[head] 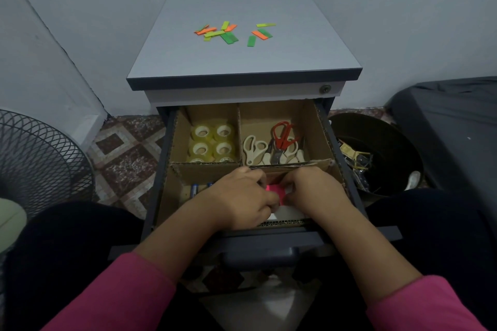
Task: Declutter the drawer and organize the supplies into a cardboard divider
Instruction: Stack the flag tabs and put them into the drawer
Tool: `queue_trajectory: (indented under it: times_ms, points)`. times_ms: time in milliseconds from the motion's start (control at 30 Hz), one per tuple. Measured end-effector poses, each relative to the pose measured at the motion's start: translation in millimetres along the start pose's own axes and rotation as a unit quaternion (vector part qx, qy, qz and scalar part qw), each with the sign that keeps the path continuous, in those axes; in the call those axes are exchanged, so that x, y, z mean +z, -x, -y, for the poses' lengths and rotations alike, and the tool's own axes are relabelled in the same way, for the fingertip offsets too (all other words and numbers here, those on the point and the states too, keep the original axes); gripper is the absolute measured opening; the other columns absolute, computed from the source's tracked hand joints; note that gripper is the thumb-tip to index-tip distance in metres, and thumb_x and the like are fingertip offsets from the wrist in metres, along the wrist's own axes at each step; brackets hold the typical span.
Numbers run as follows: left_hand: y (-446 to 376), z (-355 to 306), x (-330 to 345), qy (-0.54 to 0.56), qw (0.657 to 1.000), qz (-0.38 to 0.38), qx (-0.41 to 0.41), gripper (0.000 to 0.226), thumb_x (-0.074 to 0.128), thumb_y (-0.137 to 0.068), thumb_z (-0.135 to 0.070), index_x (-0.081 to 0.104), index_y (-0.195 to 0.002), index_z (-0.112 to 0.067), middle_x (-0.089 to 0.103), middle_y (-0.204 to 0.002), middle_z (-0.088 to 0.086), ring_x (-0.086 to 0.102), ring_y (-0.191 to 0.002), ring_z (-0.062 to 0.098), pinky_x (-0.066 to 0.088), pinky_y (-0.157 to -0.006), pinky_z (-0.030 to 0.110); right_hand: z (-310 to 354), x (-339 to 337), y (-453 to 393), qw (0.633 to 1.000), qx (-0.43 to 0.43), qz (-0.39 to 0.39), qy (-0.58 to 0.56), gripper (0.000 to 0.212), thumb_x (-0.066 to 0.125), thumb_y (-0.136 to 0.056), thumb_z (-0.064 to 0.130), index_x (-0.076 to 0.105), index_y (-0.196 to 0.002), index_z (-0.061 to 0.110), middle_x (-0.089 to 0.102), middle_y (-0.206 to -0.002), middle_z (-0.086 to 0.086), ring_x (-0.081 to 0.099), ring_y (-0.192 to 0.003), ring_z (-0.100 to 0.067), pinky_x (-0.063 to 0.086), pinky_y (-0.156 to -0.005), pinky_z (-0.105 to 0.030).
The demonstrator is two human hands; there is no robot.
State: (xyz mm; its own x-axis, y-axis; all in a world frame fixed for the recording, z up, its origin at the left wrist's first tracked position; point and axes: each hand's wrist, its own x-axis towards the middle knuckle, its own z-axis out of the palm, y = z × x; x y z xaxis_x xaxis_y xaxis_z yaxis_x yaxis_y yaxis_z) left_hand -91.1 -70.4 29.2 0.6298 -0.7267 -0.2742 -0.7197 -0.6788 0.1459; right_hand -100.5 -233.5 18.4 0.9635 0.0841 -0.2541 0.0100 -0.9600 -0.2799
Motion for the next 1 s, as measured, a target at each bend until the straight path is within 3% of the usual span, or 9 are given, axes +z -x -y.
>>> queue_trajectory:
  times_ms: [233,333,467,567,700,833,1000]
  points:
    - [-0.1,2.2,2.1,0.006,1.0,0.003,-0.01,0.028,0.038,-0.093,-0.034,0.058,-0.113,-0.036,0.048,-0.117,-0.001,0.038,-0.117,0.017,0.028,-0.103,0.033,-0.2,-2.8,0.7,1.0,0.007,0.012,0.002,0.026,0.064,-0.082,0.029,0.07,-0.107,0.035,0.068,-0.1,0.001,0.063,-0.091,-0.02,0.05,-0.07,-0.028]
    - [3.5,7.5,0.6,0.102,0.994,-0.027,-0.02,0.024,0.042,-0.093,-0.028,0.061,-0.106,-0.035,0.045,-0.115,-0.006,0.043,-0.11,0.017,0.038,-0.1,0.038,-1.0,-11.8,4.3,0.998,0.055,0.024,0.003,0.024,0.063,-0.086,0.024,0.069,-0.109,0.027,0.066,-0.102,-0.003,0.064,-0.09,-0.022,0.053,-0.075,-0.03]
    - [8.3,15.8,-2.2,0.32,0.927,-0.192,-0.041,0.027,0.041,-0.086,-0.021,0.058,-0.077,-0.041,0.051,-0.105,-0.011,0.057,-0.104,0.009,0.049,-0.092,0.039,-5.7,-12.6,13.2,0.991,0.114,-0.017,0.071,0.018,0.051,-0.09,0.008,0.063,-0.104,0.009,0.064,-0.102,-0.009,0.063,-0.094,-0.026,0.043,-0.066,-0.029]
    - [8.0,18.4,-3.0,0.393,0.865,-0.301,-0.079,0.028,0.042,-0.082,-0.019,0.061,-0.072,-0.038,0.058,-0.1,-0.004,0.059,-0.1,0.011,0.051,-0.09,0.041,-3.9,-9.8,14.4,0.989,0.123,0.005,0.076,0.018,0.047,-0.093,0.006,0.063,-0.102,0.008,0.063,-0.104,-0.009,0.063,-0.099,-0.028,0.042,-0.068,-0.031]
    - [6.7,19.2,-4.4,0.433,0.818,-0.361,-0.113,0.035,0.045,-0.083,-0.01,0.062,-0.068,-0.036,0.062,-0.096,0.002,0.062,-0.096,0.011,0.051,-0.091,0.04,-1.7,-9.2,10.9,0.989,0.133,0.005,0.064,0.017,0.049,-0.093,0.009,0.063,-0.102,0.008,0.063,-0.105,-0.01,0.063,-0.098,-0.028,0.042,-0.067,-0.031]
    - [6.1,20.8,-2.5,0.435,0.816,-0.362,-0.119,0.042,0.046,-0.086,0.0,0.063,-0.069,-0.034,0.064,-0.097,0.003,0.062,-0.096,0.009,0.05,-0.091,0.039,-0.7,-9.5,13.1,0.989,0.136,0.004,0.062,0.014,0.051,-0.092,0.009,0.064,-0.097,0.008,0.064,-0.101,-0.009,0.063,-0.096,-0.028,0.042,-0.066,-0.03]
    - [5.9,17.9,-2.4,0.441,0.819,-0.348,-0.115,0.03,0.044,-0.081,-0.015,0.063,-0.069,-0.034,0.062,-0.096,0.002,0.062,-0.096,0.012,0.051,-0.09,0.041,0.6,-10.0,15.3,0.987,0.144,-0.011,0.071,0.015,0.05,-0.092,0.01,0.063,-0.099,0.009,0.064,-0.103,-0.008,0.063,-0.1,-0.027,0.044,-0.069,-0.031]
